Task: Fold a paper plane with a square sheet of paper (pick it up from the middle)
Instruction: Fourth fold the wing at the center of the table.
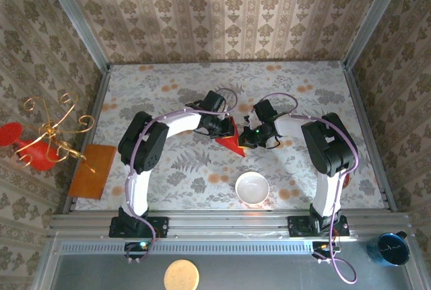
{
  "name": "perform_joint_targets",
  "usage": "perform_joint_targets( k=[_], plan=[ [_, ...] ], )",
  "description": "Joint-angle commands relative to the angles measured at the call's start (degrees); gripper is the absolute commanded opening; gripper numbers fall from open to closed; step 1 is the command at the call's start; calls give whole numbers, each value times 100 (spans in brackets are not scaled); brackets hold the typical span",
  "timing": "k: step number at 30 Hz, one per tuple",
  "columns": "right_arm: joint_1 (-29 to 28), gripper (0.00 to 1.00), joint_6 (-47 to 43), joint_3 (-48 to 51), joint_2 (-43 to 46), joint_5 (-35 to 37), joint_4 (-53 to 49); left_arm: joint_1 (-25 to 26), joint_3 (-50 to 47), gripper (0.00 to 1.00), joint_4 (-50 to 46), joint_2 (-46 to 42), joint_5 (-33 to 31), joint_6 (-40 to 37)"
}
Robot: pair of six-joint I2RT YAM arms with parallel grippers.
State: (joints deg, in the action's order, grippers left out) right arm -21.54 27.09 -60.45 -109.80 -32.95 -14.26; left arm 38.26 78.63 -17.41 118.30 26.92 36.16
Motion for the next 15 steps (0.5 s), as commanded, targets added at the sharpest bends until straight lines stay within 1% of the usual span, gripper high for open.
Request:
perform_joint_targets(
  k=[1,8,15],
  plan=[
    [-17,3,-66,146,-385,743,-648,-28,91,7,-217,183,-160,-154],
    [-22,3,-63,199,-436,981,-857,-267,131,7,-372,274,-397,-166],
    [-19,2,-106,243,-449,1285,-1044,-769,495,7,-637,545,-512,-453]
  ],
)
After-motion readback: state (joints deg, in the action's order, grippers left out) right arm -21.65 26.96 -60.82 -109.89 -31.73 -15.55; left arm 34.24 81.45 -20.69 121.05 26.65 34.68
